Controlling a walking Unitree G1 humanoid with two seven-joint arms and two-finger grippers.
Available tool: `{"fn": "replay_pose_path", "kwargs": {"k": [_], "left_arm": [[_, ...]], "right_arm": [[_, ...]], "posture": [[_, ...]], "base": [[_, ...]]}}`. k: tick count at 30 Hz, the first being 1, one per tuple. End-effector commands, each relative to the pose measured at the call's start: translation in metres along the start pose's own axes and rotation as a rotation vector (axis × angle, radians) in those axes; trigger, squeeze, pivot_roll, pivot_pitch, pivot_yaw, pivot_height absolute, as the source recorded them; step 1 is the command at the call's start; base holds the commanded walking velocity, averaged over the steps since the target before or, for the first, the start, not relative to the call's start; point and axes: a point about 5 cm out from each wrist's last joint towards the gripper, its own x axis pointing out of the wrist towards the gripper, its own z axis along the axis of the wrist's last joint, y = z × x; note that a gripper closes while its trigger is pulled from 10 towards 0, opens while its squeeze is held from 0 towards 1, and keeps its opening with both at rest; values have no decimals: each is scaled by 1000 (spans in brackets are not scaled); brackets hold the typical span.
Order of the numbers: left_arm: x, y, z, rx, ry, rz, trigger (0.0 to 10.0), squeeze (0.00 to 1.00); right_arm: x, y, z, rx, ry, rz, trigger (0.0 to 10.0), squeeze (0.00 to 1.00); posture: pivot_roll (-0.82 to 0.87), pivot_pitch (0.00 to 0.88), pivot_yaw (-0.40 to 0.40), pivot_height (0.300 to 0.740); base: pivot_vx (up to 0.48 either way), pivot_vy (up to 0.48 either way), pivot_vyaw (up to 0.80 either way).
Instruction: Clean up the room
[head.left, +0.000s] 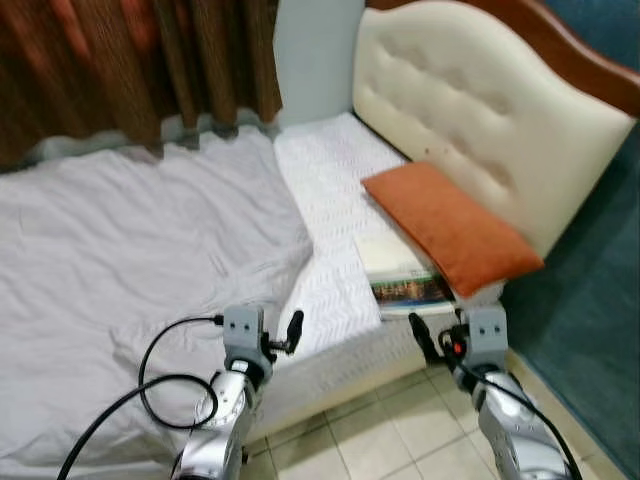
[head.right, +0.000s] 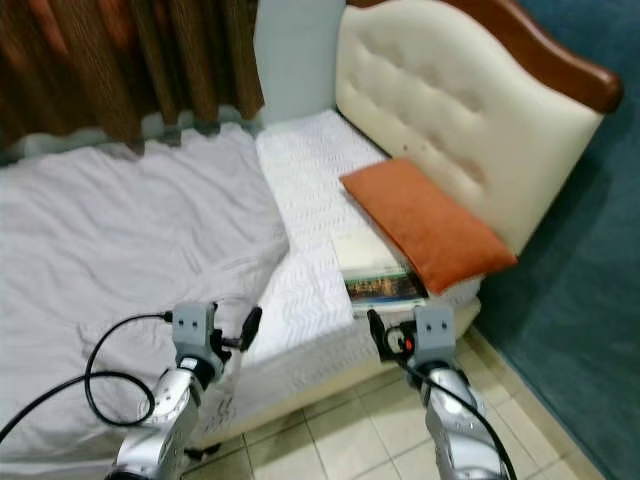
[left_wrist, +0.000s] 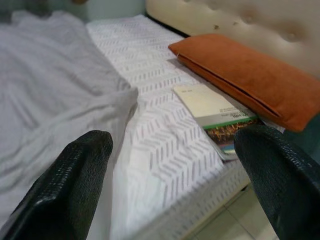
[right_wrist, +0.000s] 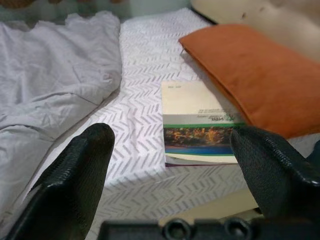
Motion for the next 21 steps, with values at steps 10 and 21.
{"fn": "replay_pose_path", "kwargs": {"k": [10,21], "left_arm": [[4,-16,0,81,24,-110,10000,0],[5,-14,0,93,37,-98,10000,0]], "right_arm": [[-10,-10,-9,17,12,-62,10000,0],[-12,-10,-11,15,13,-64,10000,0]], "posture": [[-125,53,-1,740],[-124,62,3,740]], "base": [[423,-79,0],[171,-133,0]]}}
